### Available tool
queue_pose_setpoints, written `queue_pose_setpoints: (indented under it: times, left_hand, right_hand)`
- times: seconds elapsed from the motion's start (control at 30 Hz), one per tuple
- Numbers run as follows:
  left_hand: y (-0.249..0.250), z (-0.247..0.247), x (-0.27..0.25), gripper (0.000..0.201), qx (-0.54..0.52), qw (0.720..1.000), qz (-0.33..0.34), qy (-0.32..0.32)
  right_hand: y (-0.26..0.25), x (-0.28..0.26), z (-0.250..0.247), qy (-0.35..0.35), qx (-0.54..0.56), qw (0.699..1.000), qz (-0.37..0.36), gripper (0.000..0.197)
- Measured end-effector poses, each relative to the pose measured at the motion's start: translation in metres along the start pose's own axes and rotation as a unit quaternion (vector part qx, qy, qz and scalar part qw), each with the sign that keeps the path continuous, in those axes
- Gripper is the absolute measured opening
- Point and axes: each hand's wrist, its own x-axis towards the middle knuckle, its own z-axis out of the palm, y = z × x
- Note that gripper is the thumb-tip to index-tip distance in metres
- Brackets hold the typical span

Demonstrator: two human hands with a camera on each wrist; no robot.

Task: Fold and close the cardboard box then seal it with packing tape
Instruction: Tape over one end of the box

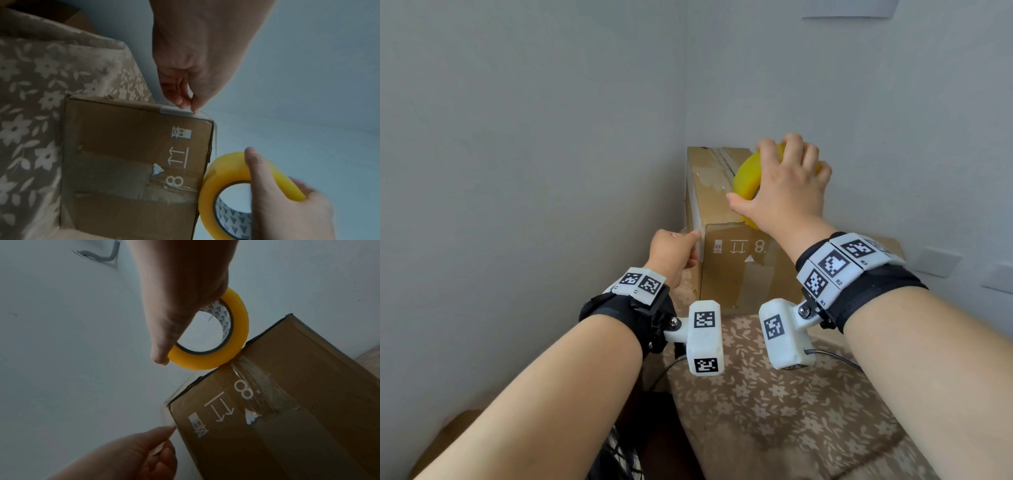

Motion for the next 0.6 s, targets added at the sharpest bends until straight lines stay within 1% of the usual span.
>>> queue_pose_setpoints:
  times: [0.07, 0.17, 0.23, 0.27, 0.33, 0.37, 0.4, 0.47, 0.5, 0.53, 0.6]
  left_hand:
    - [-0.002, 0.004, -0.002, 0.024, -0.028, 0.998, -0.058, -0.010]
    - [-0.001, 0.006, -0.004, 0.029, -0.023, 0.992, -0.125, -0.029]
    - [0.001, 0.005, -0.008, 0.032, 0.004, 0.988, -0.150, -0.035]
    - [0.001, 0.004, -0.007, 0.037, 0.030, 0.987, -0.155, -0.032]
    - [-0.003, 0.000, -0.004, 0.051, 0.104, 0.986, -0.129, -0.018]
    - [-0.005, -0.001, -0.002, 0.051, 0.120, 0.989, -0.091, 0.007]
    - [-0.004, -0.002, 0.001, 0.043, 0.112, 0.992, -0.037, 0.032]
    - [0.005, -0.002, -0.002, 0.021, 0.046, 0.995, 0.068, 0.048]
    - [0.010, -0.001, -0.005, 0.018, 0.031, 0.994, 0.094, 0.048]
    - [0.012, 0.000, -0.005, 0.019, 0.031, 0.993, 0.108, 0.045]
    - [0.009, 0.003, -0.004, 0.022, 0.069, 0.991, 0.109, 0.027]
  right_hand:
    - [0.001, 0.001, 0.000, -0.001, 0.000, 1.000, 0.000, 0.078]
    - [0.000, 0.001, 0.000, -0.005, -0.001, 1.000, -0.005, 0.078]
    - [-0.001, 0.002, 0.000, -0.008, -0.002, 1.000, -0.007, 0.078]
    - [-0.001, 0.002, 0.000, -0.007, -0.001, 1.000, -0.008, 0.078]
    - [0.000, 0.003, 0.000, -0.005, 0.005, 1.000, -0.007, 0.078]
    - [0.000, 0.003, 0.000, -0.005, 0.007, 1.000, -0.006, 0.079]
    - [0.001, 0.003, 0.000, -0.005, 0.008, 1.000, -0.006, 0.079]
    - [0.000, 0.002, 0.001, -0.003, 0.002, 1.000, -0.010, 0.079]
    - [0.000, 0.001, 0.001, -0.002, -0.001, 1.000, -0.012, 0.080]
    - [0.000, 0.001, 0.001, -0.002, -0.002, 1.000, -0.013, 0.080]
    - [0.002, 0.000, 0.000, -0.002, 0.005, 1.000, -0.008, 0.081]
